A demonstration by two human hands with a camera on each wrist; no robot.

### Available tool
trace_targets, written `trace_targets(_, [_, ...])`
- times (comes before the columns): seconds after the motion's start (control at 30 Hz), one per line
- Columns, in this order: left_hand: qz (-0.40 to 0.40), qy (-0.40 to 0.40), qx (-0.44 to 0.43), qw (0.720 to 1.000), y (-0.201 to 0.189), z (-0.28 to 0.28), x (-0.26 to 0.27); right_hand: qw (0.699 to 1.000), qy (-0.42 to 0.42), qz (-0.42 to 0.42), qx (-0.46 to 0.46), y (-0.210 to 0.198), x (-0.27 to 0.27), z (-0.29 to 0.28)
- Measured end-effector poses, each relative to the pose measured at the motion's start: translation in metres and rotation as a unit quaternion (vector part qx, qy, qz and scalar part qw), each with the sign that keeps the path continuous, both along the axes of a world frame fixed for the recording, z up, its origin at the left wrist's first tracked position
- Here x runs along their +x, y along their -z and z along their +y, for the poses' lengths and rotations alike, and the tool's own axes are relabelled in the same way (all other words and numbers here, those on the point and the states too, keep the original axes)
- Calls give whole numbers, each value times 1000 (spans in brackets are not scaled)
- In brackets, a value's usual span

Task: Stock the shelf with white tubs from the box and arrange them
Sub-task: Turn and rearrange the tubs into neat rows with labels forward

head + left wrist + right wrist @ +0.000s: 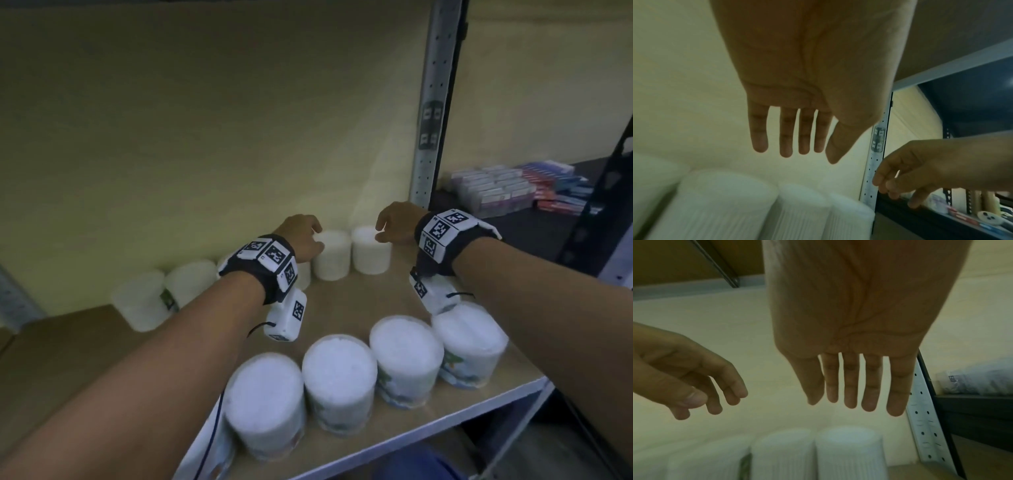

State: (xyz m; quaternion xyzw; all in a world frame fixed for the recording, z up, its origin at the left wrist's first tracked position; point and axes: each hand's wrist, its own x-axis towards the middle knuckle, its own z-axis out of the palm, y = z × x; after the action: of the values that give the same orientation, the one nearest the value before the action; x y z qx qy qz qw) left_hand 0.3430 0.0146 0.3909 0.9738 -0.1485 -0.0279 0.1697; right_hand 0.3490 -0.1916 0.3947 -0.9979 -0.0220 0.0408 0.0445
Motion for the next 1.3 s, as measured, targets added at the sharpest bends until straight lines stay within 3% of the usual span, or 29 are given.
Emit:
trace_targets(0.47, [13,14,49,999,36,-47,88,996,-6,56,-64,30,80,-2])
trace_targets(1.3, [-11,7,39,999,56,-45,94,996,-40,57,-55,34,83,-5])
